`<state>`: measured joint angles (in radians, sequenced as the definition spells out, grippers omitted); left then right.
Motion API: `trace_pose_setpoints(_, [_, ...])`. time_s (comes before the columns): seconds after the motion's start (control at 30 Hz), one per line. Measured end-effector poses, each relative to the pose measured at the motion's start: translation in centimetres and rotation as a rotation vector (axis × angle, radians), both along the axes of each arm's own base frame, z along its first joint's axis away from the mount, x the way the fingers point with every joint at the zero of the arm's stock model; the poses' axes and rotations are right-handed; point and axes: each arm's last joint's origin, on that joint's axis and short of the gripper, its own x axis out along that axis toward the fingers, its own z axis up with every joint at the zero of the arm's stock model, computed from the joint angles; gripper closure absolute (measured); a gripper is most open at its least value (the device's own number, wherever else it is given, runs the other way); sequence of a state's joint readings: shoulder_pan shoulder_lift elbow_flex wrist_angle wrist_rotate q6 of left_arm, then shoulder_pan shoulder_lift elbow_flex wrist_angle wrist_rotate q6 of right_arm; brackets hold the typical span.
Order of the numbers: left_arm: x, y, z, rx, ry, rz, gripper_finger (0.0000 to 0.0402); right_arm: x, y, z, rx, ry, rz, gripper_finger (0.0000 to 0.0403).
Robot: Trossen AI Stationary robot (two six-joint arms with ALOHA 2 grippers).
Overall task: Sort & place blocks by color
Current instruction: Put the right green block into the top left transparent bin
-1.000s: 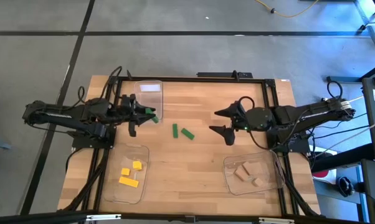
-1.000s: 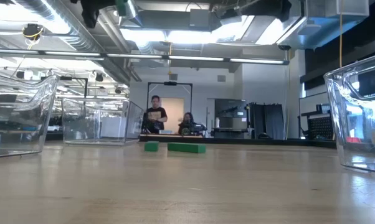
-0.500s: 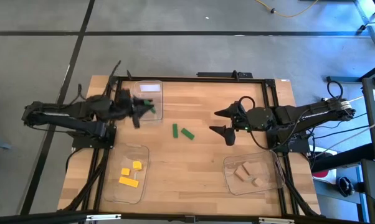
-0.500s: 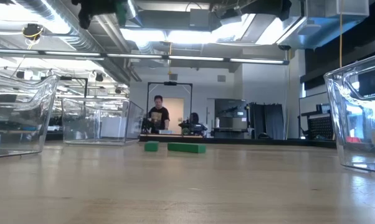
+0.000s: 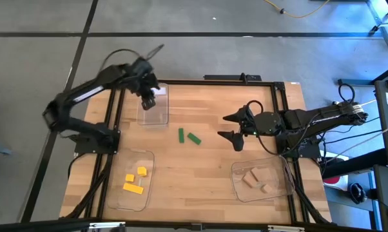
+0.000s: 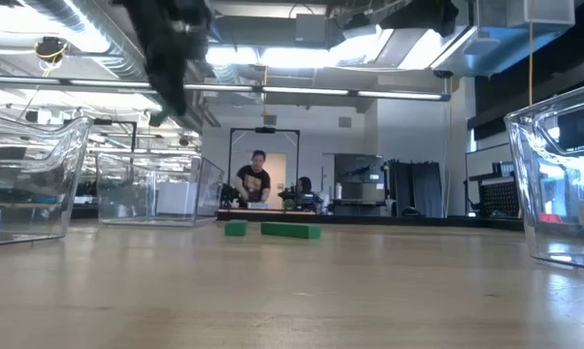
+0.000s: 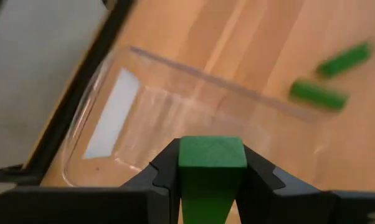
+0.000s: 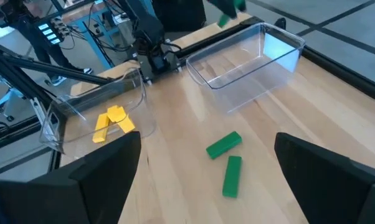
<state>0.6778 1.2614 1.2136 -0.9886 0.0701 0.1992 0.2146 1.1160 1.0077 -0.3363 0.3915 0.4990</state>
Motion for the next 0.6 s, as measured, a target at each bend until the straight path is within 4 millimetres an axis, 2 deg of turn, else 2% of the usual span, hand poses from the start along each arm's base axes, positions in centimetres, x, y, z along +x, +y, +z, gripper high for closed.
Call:
trace_pose_setpoints(0.1, [1.3,2.2,-2.9,-0.032,0.144,-0.092,0.0308,0.0,0.0,0.0,0.02,-0.004,-0.009,0.0032])
trace_pose_setpoints(0.23, [3.4,4.3,-6.6,-0.071,0.247,-0.183,0.0308,0.0,0.0,0.0,0.048,-0.007,-0.022,0.0032])
trace_pose_setpoints(0.43, [5.2,6.0,-11.3,-0.118,0.39,-0.236,0.0308,0.0,0.0,-0.1,0.084,-0.008,-0.047,0.0032])
trace_pose_setpoints(0.6, [5.6,7.1,-13.8,-0.151,0.437,-0.22,0.0308,-0.1,-0.1,-0.3,0.11,0.002,-0.063,0.0032])
